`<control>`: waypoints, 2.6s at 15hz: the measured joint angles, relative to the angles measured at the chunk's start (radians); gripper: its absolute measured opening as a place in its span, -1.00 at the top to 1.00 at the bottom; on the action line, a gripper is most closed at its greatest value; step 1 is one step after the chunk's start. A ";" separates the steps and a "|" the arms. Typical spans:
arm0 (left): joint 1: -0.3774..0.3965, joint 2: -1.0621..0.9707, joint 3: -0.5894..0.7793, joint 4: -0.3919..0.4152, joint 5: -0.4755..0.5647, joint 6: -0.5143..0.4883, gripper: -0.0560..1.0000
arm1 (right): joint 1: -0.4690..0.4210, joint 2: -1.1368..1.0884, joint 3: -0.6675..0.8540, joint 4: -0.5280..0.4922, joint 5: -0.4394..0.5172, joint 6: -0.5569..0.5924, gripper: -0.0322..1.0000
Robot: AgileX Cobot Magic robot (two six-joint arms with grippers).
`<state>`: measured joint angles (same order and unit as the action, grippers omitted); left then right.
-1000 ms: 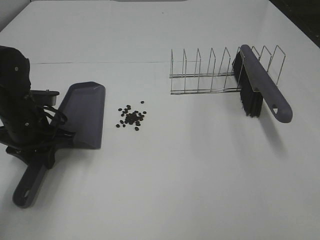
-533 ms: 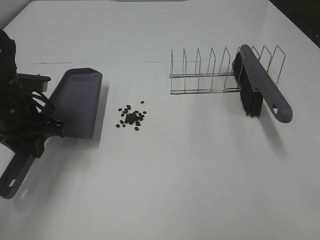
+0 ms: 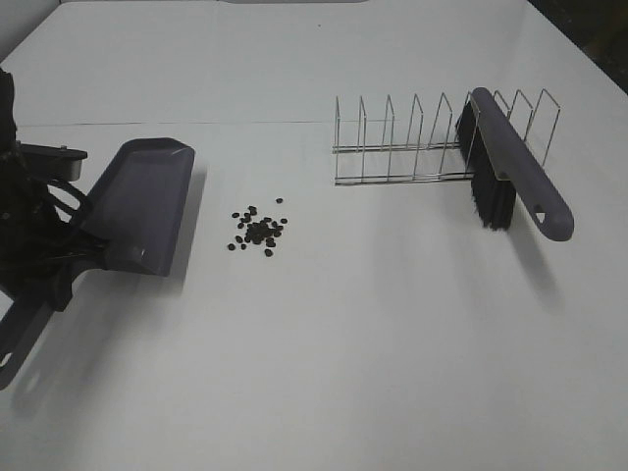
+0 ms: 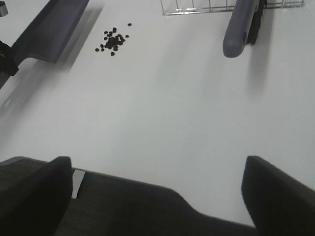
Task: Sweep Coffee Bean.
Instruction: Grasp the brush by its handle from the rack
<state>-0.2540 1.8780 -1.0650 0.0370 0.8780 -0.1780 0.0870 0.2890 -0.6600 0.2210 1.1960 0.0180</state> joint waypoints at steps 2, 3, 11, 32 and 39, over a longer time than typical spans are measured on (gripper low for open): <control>0.024 0.000 0.000 -0.001 0.006 0.022 0.27 | 0.000 0.080 -0.045 -0.001 0.006 0.000 -0.73; 0.025 0.000 0.000 -0.001 0.008 0.025 0.27 | 0.000 0.102 -0.056 -0.002 0.006 0.000 -0.73; 0.025 0.000 0.000 -0.006 0.025 0.051 0.27 | 0.000 0.456 -0.204 -0.077 0.008 -0.007 -0.73; 0.025 0.000 0.000 -0.043 0.025 0.051 0.27 | 0.000 1.584 -1.088 -0.135 0.024 0.029 -0.69; 0.025 0.000 0.000 -0.066 0.026 0.051 0.27 | 0.000 1.869 -1.233 -0.271 0.020 -0.006 -0.57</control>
<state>-0.2290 1.8780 -1.0650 -0.0290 0.9040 -0.1270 0.0870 2.1580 -1.8930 -0.0500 1.2160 0.0120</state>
